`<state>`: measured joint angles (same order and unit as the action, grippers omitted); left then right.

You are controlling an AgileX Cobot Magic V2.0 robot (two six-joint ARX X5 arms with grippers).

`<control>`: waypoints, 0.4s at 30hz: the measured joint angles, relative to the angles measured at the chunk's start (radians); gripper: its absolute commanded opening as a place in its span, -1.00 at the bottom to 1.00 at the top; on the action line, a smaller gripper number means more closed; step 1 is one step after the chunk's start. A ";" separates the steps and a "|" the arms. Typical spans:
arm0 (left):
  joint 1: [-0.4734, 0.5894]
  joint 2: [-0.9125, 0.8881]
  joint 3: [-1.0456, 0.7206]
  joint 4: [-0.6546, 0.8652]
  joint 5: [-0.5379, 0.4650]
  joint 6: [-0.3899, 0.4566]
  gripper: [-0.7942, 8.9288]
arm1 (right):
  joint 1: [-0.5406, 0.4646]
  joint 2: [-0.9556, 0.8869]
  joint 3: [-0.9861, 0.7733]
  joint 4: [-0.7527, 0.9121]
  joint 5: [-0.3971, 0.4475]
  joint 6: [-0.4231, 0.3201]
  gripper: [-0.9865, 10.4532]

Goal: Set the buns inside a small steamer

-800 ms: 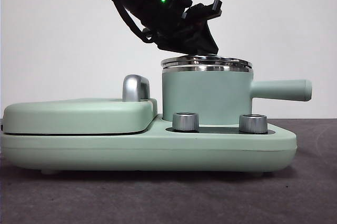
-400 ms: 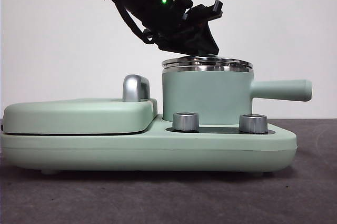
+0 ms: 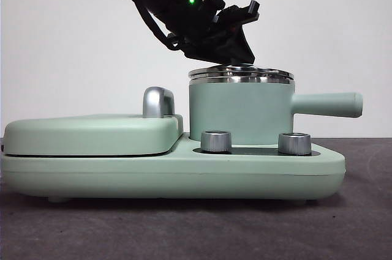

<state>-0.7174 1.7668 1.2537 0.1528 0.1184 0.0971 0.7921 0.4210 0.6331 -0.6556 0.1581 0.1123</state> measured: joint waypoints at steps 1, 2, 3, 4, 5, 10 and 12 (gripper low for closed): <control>0.000 0.000 0.002 -0.005 0.000 0.005 -0.80 | 0.000 0.000 0.000 0.000 0.000 0.000 -0.31; 0.000 0.000 0.004 -0.012 0.000 0.013 -0.80 | 0.000 0.000 0.000 0.000 0.000 0.000 -0.31; 0.000 0.000 0.005 -0.016 0.001 0.021 -0.80 | 0.000 0.000 0.000 0.000 0.000 0.000 -0.31; 0.000 0.000 0.006 -0.017 0.001 0.028 -0.80 | 0.000 0.000 0.000 0.000 0.000 0.000 -0.31; 0.000 0.000 0.006 -0.016 0.001 0.035 -0.80 | 0.000 0.000 0.000 0.000 0.000 0.000 -0.31; -0.001 0.000 0.006 -0.016 0.001 0.053 -0.80 | 0.000 0.000 0.000 0.000 0.000 0.000 -0.31; -0.001 0.000 0.006 -0.016 0.001 0.058 -0.80 | 0.000 0.000 0.000 0.000 0.000 0.000 -0.31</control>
<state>-0.7185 1.7668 1.2594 0.1368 0.1192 0.1555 0.7921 0.4210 0.6331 -0.6556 0.1581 0.1123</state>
